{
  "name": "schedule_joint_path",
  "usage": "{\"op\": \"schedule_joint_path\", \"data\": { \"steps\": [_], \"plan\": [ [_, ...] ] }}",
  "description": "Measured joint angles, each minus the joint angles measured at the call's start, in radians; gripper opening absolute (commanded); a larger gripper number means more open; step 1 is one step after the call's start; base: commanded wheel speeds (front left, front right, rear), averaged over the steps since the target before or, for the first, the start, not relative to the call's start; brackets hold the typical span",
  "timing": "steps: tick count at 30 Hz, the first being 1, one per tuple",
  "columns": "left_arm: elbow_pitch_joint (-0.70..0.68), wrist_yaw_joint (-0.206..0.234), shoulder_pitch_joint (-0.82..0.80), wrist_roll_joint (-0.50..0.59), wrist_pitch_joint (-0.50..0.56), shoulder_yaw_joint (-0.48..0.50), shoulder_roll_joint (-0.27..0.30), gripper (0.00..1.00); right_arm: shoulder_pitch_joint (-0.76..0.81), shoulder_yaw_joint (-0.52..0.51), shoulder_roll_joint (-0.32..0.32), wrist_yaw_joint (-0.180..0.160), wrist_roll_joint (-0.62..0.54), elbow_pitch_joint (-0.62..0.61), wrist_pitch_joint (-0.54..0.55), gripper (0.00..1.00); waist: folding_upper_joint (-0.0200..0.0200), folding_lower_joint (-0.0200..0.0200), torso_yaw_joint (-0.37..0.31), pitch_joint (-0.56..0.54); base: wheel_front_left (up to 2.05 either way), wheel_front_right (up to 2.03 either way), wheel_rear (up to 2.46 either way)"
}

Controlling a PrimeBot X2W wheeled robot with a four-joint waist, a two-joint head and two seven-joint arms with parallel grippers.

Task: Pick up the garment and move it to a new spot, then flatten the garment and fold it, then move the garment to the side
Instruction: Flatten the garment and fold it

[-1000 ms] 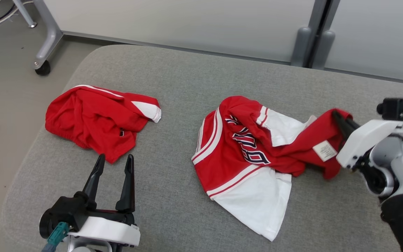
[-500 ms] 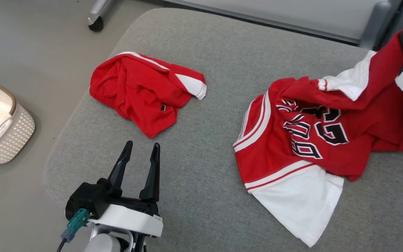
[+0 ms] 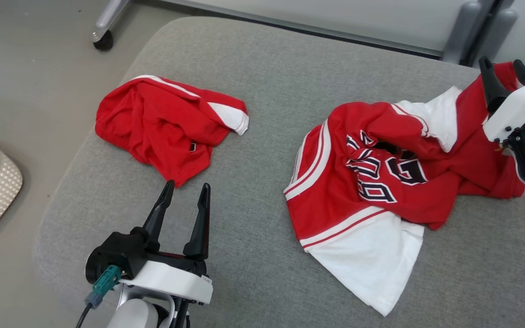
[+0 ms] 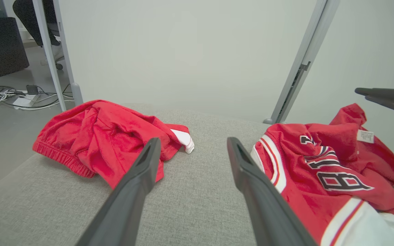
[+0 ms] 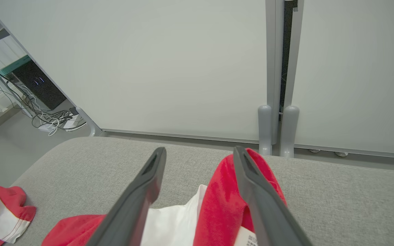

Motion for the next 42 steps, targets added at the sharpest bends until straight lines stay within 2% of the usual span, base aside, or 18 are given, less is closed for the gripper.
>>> {"op": "schedule_joint_path", "data": {
  "steps": [9,12,18,21,23,27,29,33,42],
  "plan": [
    [0.054,-0.022,0.005,0.025,0.000,0.032,0.011,1.00,0.126,0.063,-0.007,0.000,0.091,-0.100,-0.104,1.00,0.0000,0.0000,-0.133,-0.070,0.00,0.00,0.00],
    [0.079,-0.026,0.023,0.012,0.028,0.036,0.023,1.00,0.177,0.075,-0.018,0.000,0.111,-0.157,-0.150,1.00,0.0000,0.0000,-0.179,-0.094,0.00,0.00,0.00],
    [0.081,-0.016,0.051,-0.007,0.059,0.049,0.036,1.00,0.303,0.061,-0.028,0.000,0.099,-0.264,-0.221,1.00,0.0000,0.0000,-0.264,-0.136,0.00,0.00,0.00],
    [0.073,-0.007,0.069,-0.014,0.066,0.057,0.041,1.00,0.377,0.010,-0.022,0.000,0.063,-0.330,-0.229,1.00,0.0000,0.0000,-0.300,-0.154,0.00,0.00,0.00],
    [0.065,-0.002,0.079,-0.020,0.070,0.061,0.044,1.00,0.432,-0.064,-0.009,0.000,0.002,-0.402,-0.232,1.00,0.0000,0.0000,-0.321,-0.166,0.00,0.00,0.00],
    [0.056,0.002,0.083,-0.022,0.077,0.058,0.046,1.00,0.579,-0.195,0.059,0.000,-0.142,-0.552,-0.233,1.00,0.0000,0.0000,-0.348,-0.185,0.00,0.00,0.00],
    [0.056,0.002,0.084,-0.024,0.079,0.057,0.049,1.00,0.678,-0.247,0.120,0.000,-0.212,-0.630,-0.233,1.00,0.0000,0.0000,-0.362,-0.194,0.00,0.00,0.00],
    [0.060,0.002,0.089,-0.031,0.090,0.052,0.049,1.00,0.744,-0.284,0.157,0.000,-0.266,-0.675,-0.233,1.00,0.0000,0.0000,-0.372,-0.197,0.00,0.00,0.00],
    [0.075,-0.015,0.104,-0.074,0.202,0.024,0.055,1.00,0.812,-0.331,0.216,0.000,-0.334,-0.709,-0.233,1.00,0.0000,0.0000,-0.386,-0.182,0.00,0.00,0.00]
  ]
}}
